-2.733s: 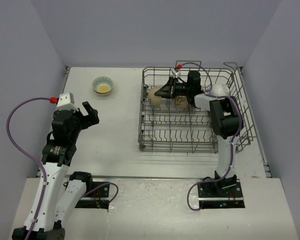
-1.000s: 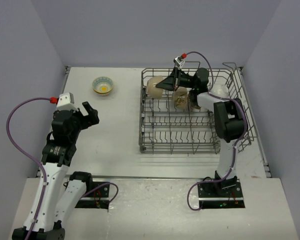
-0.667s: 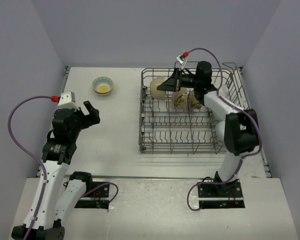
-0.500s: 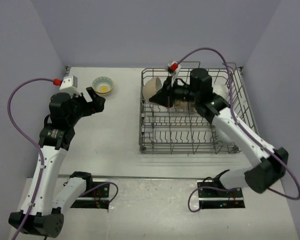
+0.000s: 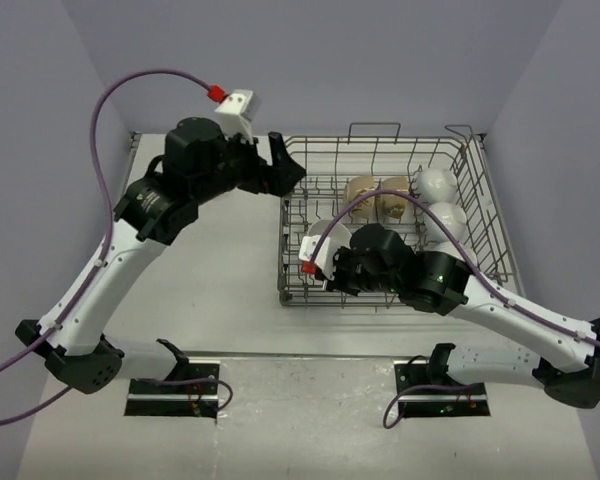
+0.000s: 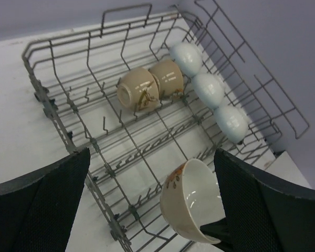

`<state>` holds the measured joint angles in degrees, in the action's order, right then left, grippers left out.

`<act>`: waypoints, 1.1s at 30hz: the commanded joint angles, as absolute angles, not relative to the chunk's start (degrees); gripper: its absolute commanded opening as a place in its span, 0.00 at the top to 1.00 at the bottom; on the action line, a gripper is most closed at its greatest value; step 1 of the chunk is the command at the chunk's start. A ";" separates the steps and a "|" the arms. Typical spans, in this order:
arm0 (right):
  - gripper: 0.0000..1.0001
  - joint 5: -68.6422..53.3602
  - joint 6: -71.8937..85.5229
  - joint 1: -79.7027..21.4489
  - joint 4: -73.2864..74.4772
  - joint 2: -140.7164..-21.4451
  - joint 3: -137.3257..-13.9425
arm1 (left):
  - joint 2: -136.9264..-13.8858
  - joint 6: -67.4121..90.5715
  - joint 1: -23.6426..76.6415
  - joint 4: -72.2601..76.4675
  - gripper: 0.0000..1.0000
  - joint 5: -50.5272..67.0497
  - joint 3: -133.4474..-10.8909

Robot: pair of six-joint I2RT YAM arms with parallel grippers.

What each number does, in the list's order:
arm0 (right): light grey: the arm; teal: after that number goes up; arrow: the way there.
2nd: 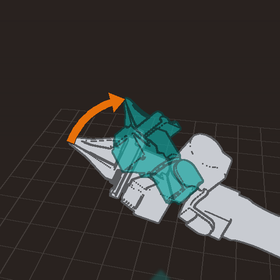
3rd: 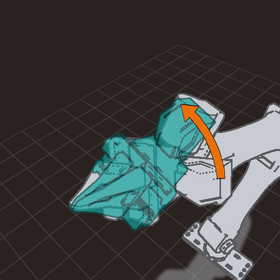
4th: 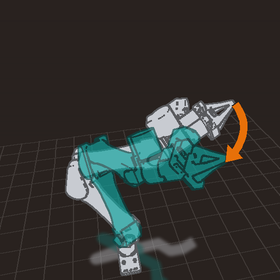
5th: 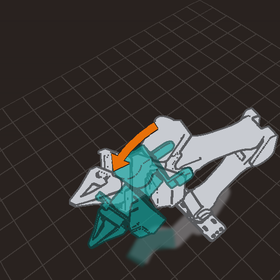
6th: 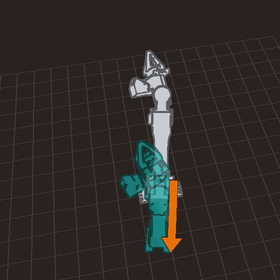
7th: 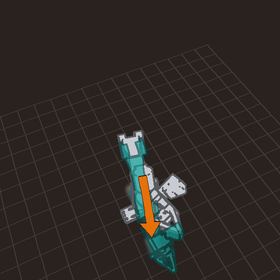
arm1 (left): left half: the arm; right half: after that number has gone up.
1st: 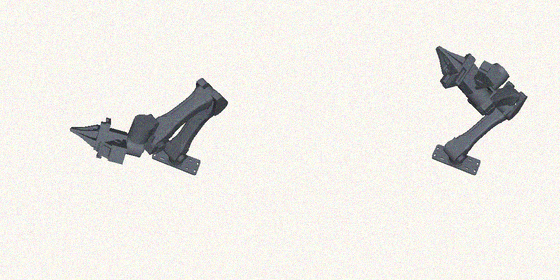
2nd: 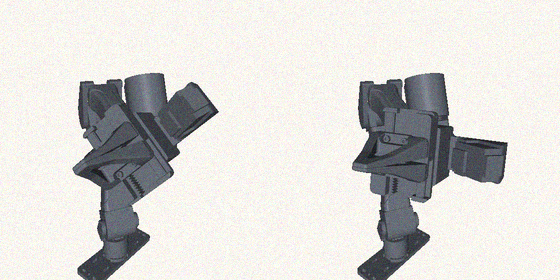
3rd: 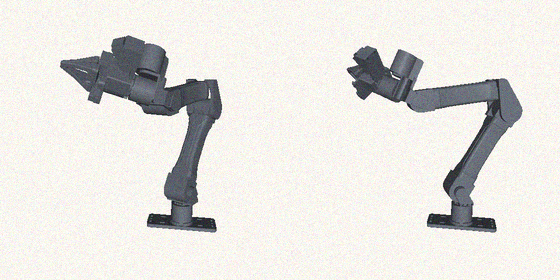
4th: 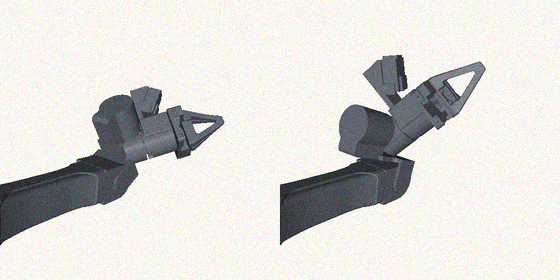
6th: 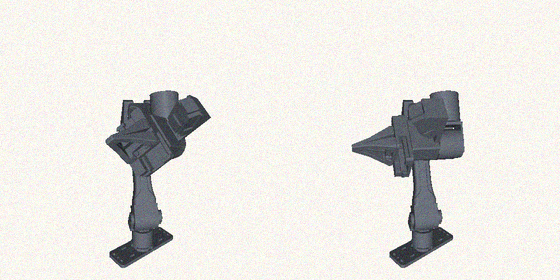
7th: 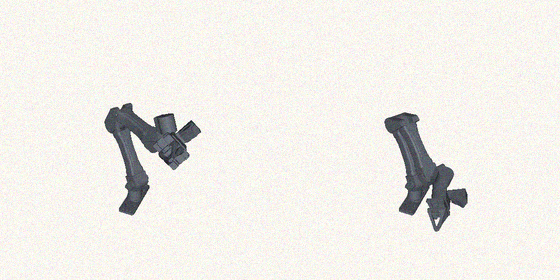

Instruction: Unload the bowls from the dish rack

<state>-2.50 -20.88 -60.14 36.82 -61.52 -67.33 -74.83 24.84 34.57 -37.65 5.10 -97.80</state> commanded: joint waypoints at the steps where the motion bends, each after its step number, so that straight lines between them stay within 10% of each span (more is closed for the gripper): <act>1: 1.00 10.36 -27.07 -63.28 38.22 -61.17 -69.34 | -77.34 23.55 40.07 -44.21 0.00 0.26 -98.71; 17: 1.00 11.24 -29.18 -65.57 35.42 -59.23 -70.39 | -84.20 24.43 53.17 -44.47 0.06 -2.69 -93.87; 24: 1.00 14.85 -27.78 -65.57 34.63 -60.12 -71.10 | -84.72 24.87 53.70 -47.28 0.83 -12.12 -93.25; 33: 1.00 18.89 -27.86 -65.74 30.50 -60.38 -71.10 | -86.84 24.78 54.49 -48.69 1.00 -16.08 -92.46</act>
<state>11.27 -27.49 -66.06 38.13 -61.80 -67.81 -87.13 24.49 54.43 -45.50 -11.60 -93.06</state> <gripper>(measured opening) 0.097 0.139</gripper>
